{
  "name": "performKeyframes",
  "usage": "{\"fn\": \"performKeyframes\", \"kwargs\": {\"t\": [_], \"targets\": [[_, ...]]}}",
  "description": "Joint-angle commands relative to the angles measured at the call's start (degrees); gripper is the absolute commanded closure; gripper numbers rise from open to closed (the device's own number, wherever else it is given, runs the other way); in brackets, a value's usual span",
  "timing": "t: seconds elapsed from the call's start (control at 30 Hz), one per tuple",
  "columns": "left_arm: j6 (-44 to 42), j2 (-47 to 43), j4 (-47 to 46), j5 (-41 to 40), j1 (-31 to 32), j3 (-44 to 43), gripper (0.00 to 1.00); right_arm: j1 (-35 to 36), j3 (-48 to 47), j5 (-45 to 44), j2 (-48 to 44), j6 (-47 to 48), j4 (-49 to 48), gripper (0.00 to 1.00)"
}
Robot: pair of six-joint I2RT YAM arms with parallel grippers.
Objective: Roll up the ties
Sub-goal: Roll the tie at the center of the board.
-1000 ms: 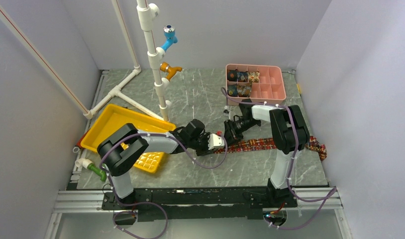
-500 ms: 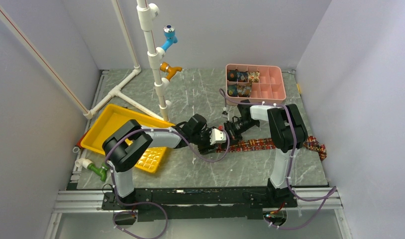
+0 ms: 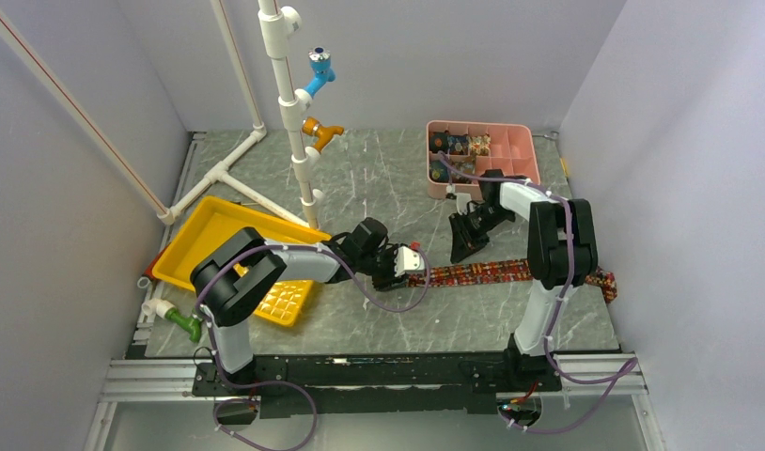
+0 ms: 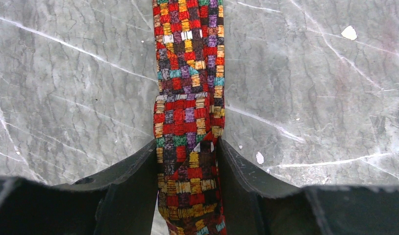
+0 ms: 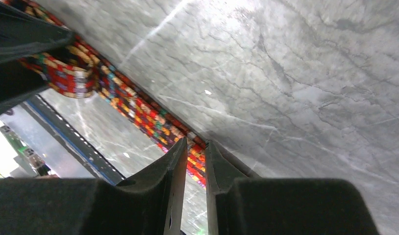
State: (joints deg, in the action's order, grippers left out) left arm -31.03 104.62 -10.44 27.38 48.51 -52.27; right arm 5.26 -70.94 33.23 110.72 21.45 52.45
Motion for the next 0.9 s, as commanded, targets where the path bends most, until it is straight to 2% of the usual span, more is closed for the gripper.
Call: {"fn": "performKeyframes", "kwargs": {"t": [0.0, 0.33, 0.57, 0.63, 0.7, 0.87], "targets": [[-0.8, 1.0, 5.0, -1.6, 0.2, 2.3, 0.5, 0.8, -1.0, -4.6, 2.2, 3.1, 2.6, 0.78], [-0.7, 0.8, 4.8, -1.1, 0.2, 2.6, 0.5, 0.9, 0.5, -2.4, -3.7, 5.1, 5.8, 0.78], [-0.9, 0.2, 5.6, -1.1, 0.2, 2.9, 0.51, 1.5, 3.7, -2.5, -3.3, 5.1, 5.0, 0.76], [-0.8, -0.2, 5.7, -1.3, 0.2, 3.4, 0.52, 1.6, 3.7, -2.8, -3.4, 5.1, 4.8, 0.72], [-0.7, -0.7, 5.7, -1.4, 0.3, 4.0, 0.52, 1.6, 2.3, -2.5, -3.6, 4.2, 4.8, 0.64], [-0.1, -1.0, 5.5, -2.3, 0.5, 4.6, 0.52, 1.8, -0.8, 3.5, -6.8, -2.1, 2.5, 0.58]]}}
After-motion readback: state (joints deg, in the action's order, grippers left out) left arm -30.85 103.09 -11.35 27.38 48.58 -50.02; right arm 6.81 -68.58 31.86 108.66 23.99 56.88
